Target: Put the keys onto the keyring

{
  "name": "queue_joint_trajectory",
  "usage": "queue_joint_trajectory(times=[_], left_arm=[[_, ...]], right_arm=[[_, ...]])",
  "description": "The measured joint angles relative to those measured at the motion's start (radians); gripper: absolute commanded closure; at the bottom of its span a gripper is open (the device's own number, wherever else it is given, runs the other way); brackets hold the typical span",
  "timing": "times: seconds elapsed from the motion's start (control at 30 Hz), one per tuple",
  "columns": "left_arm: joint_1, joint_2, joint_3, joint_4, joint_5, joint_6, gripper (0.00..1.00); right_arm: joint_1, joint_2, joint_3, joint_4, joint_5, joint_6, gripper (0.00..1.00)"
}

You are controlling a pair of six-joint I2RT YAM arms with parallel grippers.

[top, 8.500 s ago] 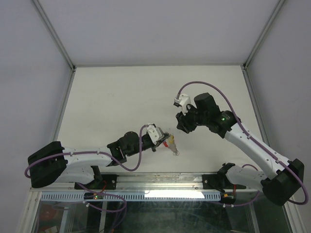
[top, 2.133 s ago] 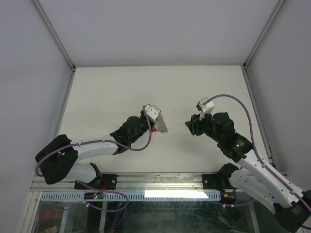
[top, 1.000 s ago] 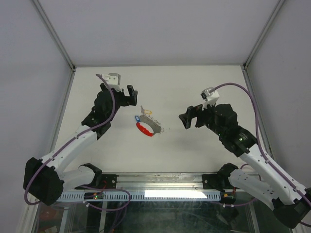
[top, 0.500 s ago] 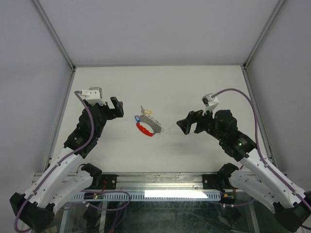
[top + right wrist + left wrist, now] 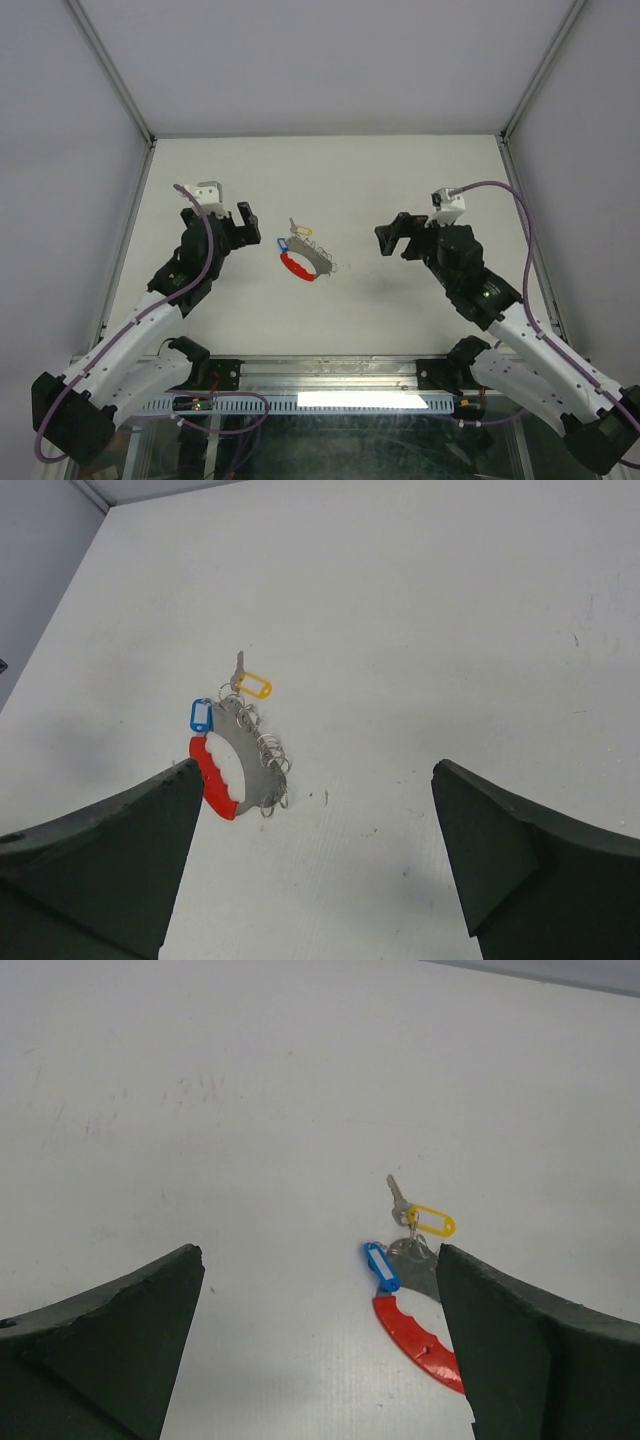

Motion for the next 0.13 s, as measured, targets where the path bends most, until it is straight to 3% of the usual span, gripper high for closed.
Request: queue_joint_trajectory(times=[0.13], left_arm=[[0.0,0.005,0.0,0.005,-0.003,-0.011,0.01]], right_arm=[[0.0,-0.024,-0.023,0.016,0.006,0.014,0.0]])
